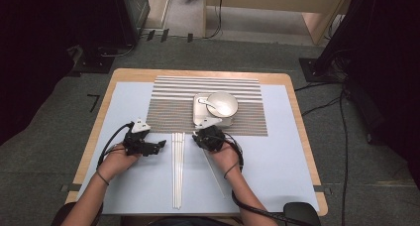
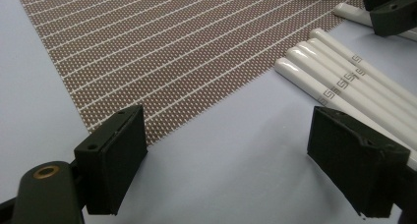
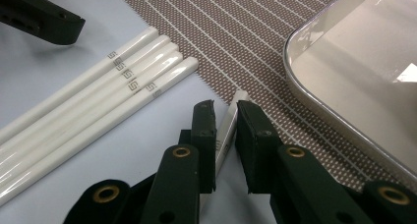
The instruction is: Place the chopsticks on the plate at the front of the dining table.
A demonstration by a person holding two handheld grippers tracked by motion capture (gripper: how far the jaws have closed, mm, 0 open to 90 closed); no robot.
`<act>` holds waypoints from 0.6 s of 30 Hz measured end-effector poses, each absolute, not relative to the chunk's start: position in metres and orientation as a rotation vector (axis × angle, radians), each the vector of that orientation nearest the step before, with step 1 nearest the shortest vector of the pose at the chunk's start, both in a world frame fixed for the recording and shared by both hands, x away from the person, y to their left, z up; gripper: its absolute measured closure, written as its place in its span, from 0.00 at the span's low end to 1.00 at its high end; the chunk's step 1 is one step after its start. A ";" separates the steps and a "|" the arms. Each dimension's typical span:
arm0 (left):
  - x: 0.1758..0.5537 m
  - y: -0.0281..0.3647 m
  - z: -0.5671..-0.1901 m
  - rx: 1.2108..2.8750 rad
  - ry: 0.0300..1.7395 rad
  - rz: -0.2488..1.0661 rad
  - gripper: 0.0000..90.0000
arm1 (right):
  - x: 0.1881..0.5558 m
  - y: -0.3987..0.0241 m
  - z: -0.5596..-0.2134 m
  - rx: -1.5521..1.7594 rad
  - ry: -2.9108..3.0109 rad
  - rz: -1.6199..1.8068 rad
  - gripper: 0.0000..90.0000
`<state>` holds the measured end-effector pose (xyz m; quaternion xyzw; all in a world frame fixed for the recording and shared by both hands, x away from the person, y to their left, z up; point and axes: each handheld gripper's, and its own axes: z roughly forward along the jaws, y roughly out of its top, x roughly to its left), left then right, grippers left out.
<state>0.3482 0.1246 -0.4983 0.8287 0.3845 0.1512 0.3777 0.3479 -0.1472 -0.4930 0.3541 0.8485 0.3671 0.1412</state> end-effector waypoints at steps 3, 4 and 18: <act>0.348 0.125 -0.498 2.118 0.983 0.386 0.16 | 0.352 -0.150 -0.493 0.990 2.471 1.059 0.89; 0.348 0.125 -0.498 2.117 0.983 0.385 0.16 | 0.353 -0.150 -0.492 0.979 2.476 1.055 0.89; 0.348 0.124 -0.498 2.117 0.983 0.388 0.16 | 0.349 -0.160 -0.490 1.089 2.455 1.103 0.76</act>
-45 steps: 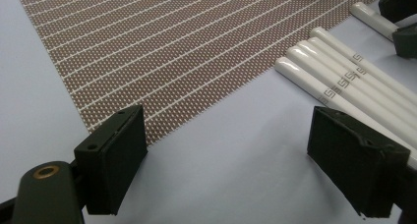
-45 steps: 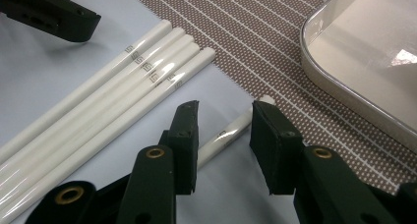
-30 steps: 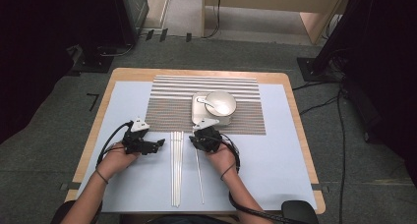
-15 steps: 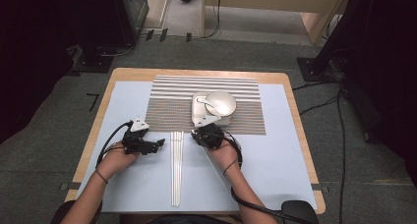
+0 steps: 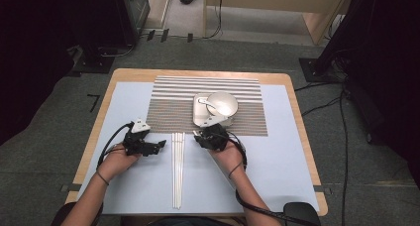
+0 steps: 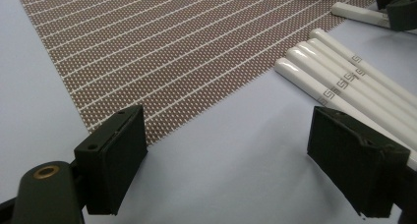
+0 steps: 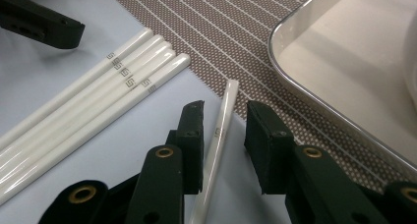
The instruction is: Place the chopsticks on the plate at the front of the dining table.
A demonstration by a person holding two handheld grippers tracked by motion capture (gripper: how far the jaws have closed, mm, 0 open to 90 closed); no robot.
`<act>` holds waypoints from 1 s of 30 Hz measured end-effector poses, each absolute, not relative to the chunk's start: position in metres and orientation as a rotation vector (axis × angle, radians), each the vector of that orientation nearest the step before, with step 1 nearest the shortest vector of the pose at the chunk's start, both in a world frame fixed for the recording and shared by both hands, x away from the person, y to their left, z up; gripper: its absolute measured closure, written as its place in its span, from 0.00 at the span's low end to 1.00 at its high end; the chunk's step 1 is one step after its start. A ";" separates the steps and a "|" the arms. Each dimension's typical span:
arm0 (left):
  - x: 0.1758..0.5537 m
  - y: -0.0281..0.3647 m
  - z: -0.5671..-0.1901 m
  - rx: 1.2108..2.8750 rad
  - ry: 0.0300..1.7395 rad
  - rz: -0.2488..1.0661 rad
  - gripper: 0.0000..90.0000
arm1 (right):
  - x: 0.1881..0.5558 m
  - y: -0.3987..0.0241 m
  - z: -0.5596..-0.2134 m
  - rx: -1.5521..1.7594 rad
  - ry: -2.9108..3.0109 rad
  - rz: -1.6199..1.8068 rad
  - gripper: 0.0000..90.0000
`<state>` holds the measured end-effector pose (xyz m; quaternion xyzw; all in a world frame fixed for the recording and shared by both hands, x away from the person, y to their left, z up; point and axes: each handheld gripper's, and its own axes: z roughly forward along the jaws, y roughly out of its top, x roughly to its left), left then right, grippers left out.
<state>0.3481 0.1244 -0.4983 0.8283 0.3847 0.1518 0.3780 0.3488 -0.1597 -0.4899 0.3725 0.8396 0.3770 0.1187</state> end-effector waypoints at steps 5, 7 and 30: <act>0.348 0.124 -0.498 2.119 0.983 0.392 0.16 | 0.344 -0.163 -0.487 1.152 2.423 1.119 0.75; 0.348 0.124 -0.498 2.121 0.982 0.394 0.16 | 0.341 -0.165 -0.486 1.184 2.406 1.132 0.74; 0.348 0.124 -0.498 2.121 0.983 0.394 0.16 | 0.323 -0.173 -0.483 1.469 2.284 1.218 0.74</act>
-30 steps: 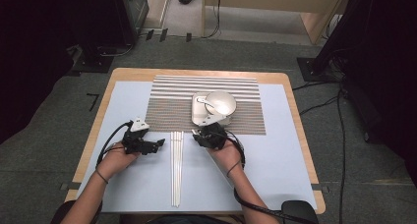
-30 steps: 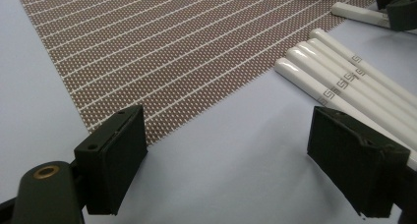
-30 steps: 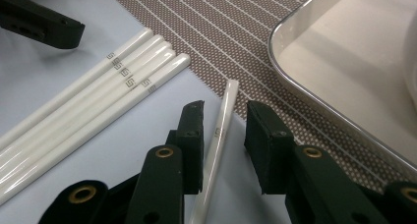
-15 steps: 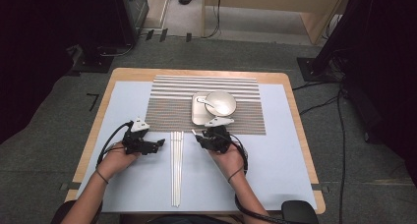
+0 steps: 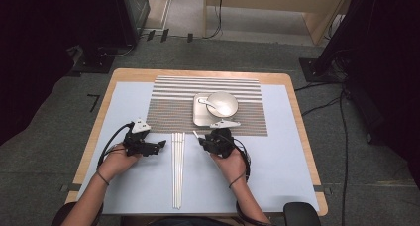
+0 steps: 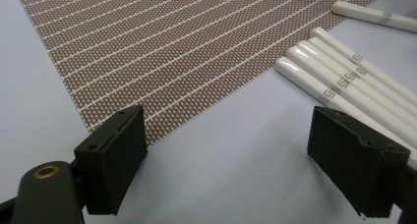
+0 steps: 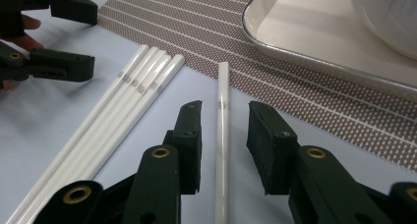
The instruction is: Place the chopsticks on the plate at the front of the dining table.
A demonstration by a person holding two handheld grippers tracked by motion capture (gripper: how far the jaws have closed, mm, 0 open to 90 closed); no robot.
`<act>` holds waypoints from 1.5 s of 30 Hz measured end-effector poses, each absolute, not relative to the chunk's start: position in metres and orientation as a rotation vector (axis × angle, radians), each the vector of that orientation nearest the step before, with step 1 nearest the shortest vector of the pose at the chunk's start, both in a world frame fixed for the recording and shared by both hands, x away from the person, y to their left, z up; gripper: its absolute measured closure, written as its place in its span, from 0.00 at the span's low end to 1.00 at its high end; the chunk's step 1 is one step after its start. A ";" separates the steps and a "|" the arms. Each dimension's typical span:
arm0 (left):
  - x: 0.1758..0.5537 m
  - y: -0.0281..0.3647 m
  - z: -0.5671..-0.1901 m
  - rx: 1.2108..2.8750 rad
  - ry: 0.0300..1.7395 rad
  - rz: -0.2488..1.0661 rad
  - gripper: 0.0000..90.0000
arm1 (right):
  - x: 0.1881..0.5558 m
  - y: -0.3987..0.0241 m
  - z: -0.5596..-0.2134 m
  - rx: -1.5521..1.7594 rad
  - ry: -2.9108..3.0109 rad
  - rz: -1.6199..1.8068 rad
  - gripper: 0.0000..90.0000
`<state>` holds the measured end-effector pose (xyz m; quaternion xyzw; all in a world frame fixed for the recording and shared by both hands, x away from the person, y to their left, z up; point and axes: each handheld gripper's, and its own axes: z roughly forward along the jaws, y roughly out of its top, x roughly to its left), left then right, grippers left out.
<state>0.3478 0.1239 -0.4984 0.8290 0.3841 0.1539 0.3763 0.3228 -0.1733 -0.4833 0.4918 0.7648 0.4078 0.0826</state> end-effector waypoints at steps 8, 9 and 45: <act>0.348 0.124 -0.498 2.120 0.983 0.393 0.16 | 0.315 -0.173 -0.484 1.428 2.291 1.217 0.77; 0.348 0.124 -0.498 2.120 0.983 0.393 0.16 | 0.314 -0.173 -0.484 1.431 2.291 1.214 0.77; 0.347 0.123 -0.498 2.124 0.981 0.398 0.16 | 0.286 -0.182 -0.485 1.418 2.265 1.164 0.77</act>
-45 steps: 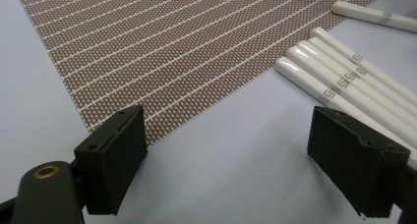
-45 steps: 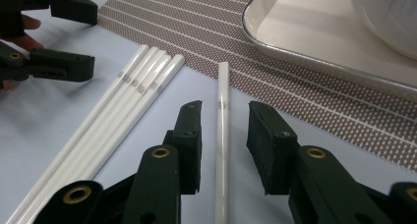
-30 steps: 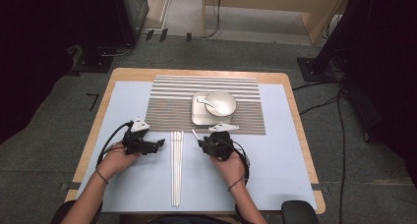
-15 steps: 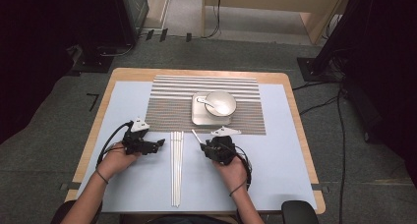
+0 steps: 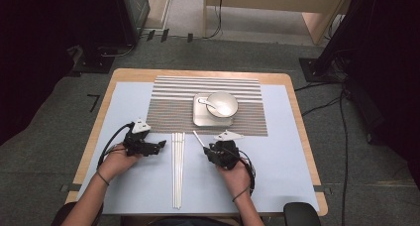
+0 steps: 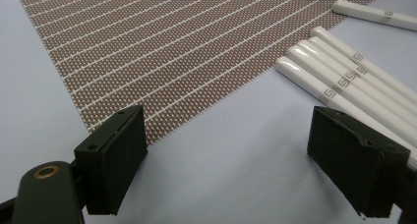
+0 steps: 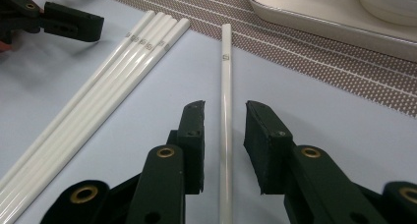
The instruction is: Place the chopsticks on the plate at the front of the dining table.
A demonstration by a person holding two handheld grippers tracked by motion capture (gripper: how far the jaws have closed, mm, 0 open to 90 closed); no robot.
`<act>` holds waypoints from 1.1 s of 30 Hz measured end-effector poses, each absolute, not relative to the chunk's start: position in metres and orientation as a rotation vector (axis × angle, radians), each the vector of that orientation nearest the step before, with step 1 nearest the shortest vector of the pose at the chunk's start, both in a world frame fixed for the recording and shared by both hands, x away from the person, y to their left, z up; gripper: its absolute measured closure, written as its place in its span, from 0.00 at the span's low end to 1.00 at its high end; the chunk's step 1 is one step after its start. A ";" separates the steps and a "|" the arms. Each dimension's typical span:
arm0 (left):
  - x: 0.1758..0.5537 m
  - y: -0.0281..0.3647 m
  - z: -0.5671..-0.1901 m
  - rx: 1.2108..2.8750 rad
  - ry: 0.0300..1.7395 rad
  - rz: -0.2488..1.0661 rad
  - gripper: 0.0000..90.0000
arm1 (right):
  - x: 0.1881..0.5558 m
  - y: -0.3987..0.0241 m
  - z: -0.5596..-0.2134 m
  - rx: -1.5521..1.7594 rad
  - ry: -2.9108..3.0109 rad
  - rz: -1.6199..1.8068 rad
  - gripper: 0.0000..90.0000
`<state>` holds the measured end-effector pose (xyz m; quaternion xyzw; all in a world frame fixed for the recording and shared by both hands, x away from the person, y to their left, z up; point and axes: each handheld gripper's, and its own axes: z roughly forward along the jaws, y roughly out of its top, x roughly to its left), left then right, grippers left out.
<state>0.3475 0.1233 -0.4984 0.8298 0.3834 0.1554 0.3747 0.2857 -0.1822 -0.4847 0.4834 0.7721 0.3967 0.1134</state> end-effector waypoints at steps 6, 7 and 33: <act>0.347 0.123 -0.498 2.125 0.981 0.399 0.16 | 0.282 -0.184 -0.487 1.424 2.263 1.151 0.78; 0.347 0.123 -0.498 2.125 0.981 0.399 0.16 | 0.282 -0.184 -0.487 1.424 2.263 1.151 0.78; 0.347 0.123 -0.498 2.128 0.980 0.403 0.16 | 0.270 -0.183 -0.501 1.293 2.226 1.112 0.84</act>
